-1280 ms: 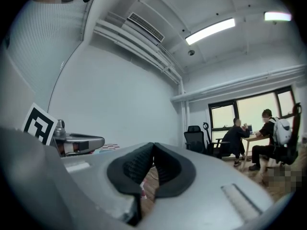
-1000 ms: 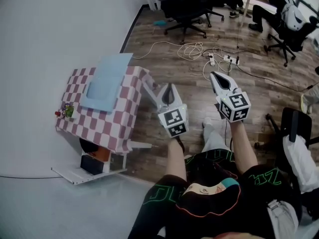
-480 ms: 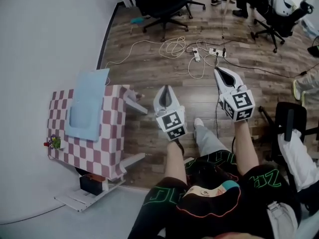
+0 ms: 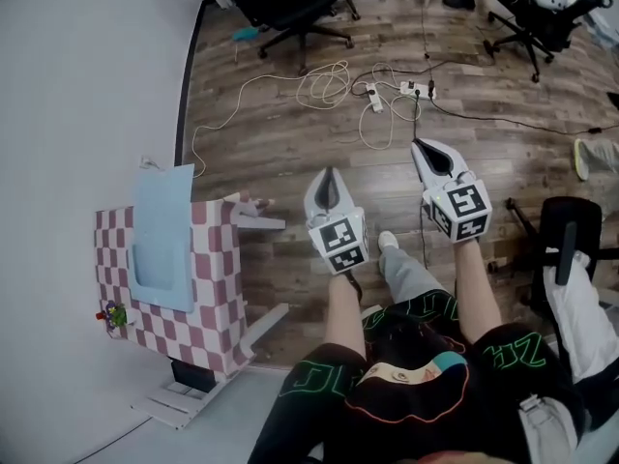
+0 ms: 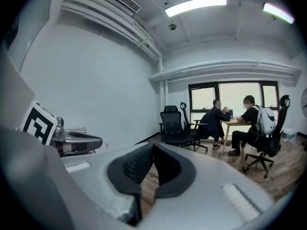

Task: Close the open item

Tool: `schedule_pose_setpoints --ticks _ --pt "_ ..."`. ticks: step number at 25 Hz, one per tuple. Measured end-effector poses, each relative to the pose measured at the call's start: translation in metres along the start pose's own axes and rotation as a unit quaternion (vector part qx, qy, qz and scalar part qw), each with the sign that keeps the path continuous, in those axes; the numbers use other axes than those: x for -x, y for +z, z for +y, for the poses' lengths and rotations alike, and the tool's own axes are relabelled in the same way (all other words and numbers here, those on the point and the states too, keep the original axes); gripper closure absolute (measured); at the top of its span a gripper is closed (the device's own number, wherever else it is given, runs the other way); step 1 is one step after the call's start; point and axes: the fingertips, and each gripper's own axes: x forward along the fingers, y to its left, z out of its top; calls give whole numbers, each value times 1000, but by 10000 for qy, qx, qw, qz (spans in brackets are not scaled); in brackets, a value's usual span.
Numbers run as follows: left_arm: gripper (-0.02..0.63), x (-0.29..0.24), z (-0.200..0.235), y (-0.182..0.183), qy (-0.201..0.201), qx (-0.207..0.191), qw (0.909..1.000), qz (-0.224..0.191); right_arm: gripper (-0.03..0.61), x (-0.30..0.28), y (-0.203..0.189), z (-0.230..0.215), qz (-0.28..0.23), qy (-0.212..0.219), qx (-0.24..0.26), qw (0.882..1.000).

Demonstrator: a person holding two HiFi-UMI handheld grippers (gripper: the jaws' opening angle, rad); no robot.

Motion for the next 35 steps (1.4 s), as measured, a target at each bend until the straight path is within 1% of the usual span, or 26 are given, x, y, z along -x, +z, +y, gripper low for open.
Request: schedule_pose_setpoints --ticks 4,10,14,21,23,26,31,35 --pt "606 -29 10 16 183 -17 9998 10 575 -31 10 -13 -38 174 -56 9998" --pt "606 -56 30 55 458 26 9986 -263 575 -78 51 -20 -267 619 79 9977" --pt "606 -62 54 62 739 47 9967 -319 575 -100 68 -19 -414 784 137 9960" --pt "606 -75 73 71 987 194 9939 -450 575 -136 80 2 -429 1186 240 9917" --pt "606 -75 82 68 1082 188 9932 -397 575 -152 78 16 -331 1385 292 9894" --pt "606 -72 115 53 1357 246 9901 -247 575 -182 75 45 -214 1688 315 9849" --pt "606 -65 195 31 1910 522 9802 -69 575 -236 73 112 -64 2226 425 9740" --pt "606 -52 248 8 2299 750 9703 105 575 -274 65 170 145 2669 527 9622"
